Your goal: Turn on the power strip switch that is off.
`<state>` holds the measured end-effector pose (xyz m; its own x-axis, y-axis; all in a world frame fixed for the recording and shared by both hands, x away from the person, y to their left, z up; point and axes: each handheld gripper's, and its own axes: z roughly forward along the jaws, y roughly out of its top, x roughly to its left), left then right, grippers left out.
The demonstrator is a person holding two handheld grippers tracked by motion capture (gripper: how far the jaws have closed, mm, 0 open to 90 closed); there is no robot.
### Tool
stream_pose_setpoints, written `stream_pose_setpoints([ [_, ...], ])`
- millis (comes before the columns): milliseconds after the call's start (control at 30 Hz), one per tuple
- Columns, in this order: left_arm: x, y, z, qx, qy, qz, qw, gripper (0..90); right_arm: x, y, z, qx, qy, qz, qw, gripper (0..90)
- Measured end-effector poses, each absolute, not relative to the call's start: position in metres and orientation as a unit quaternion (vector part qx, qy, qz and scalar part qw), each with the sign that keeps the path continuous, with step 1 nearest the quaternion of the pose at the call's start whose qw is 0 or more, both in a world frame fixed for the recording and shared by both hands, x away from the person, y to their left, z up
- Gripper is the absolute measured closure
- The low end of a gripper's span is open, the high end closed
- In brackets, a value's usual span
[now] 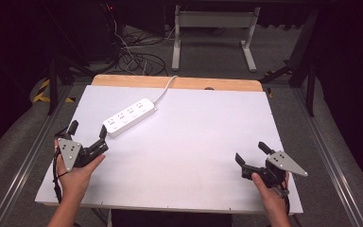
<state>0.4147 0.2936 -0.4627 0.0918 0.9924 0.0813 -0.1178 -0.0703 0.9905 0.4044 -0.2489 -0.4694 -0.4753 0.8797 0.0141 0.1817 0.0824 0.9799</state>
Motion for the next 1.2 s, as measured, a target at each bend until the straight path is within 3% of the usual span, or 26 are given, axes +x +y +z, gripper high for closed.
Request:
stream_pose_setpoints([
  [1200, 0.4188, 0.2943, -0.4702, 0.537, 0.432, 0.515, 0.51, 11.9, 0.405, -0.2456, -0.4682, 0.397, 0.668, 0.543, 0.32, 4.7],
])
